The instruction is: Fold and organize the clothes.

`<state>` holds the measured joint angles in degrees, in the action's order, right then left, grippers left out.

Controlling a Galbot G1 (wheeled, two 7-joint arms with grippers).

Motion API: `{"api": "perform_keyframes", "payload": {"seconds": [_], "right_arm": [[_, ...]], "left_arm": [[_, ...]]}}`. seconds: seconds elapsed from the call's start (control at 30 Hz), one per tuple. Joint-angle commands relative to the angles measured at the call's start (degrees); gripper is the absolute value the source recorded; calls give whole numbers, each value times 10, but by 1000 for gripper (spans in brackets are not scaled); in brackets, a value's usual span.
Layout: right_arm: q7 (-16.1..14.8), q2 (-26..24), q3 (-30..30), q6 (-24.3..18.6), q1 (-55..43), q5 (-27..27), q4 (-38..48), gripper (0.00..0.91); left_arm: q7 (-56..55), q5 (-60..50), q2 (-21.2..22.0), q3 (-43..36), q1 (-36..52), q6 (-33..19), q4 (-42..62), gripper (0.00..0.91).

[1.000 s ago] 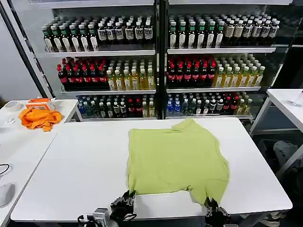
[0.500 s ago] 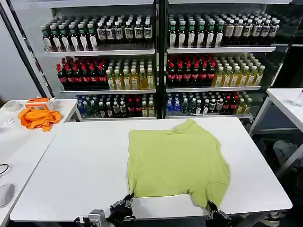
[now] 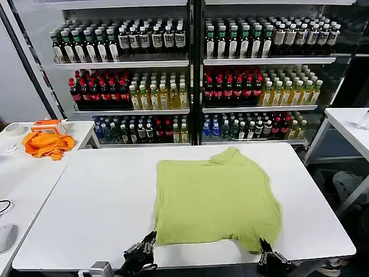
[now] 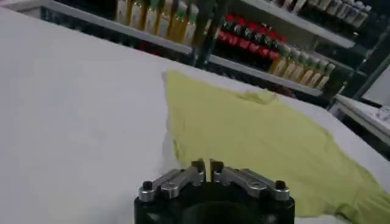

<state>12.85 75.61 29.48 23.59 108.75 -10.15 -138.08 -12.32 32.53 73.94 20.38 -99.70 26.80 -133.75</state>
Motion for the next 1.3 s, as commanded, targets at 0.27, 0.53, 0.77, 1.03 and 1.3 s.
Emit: {"api": "perform_keyframes", "payload": {"seconds": [0.27,0.53,0.77,1.03,1.3], "right_arm": [[2,-15,7,-4,-15,6,32,0],[2,-12,-5,-6,-17,19,44,0],[2,-8,-3,-7,-15,21,43,0],[1,1,-6,-10,-8,29,39,0],[1,11,-8,-18,-6,36,41,0]], "left_arm": [[-1,-24,1,-10,-8,-7,10,534],[-12,-132,16,-63,35,-11,90,907],[-9,-164,23,-92,50,-12,119,907],[-5,-177,23,-102,52,-14,132,101],[1,-170,16,-95,49,-22,126,30]]}}
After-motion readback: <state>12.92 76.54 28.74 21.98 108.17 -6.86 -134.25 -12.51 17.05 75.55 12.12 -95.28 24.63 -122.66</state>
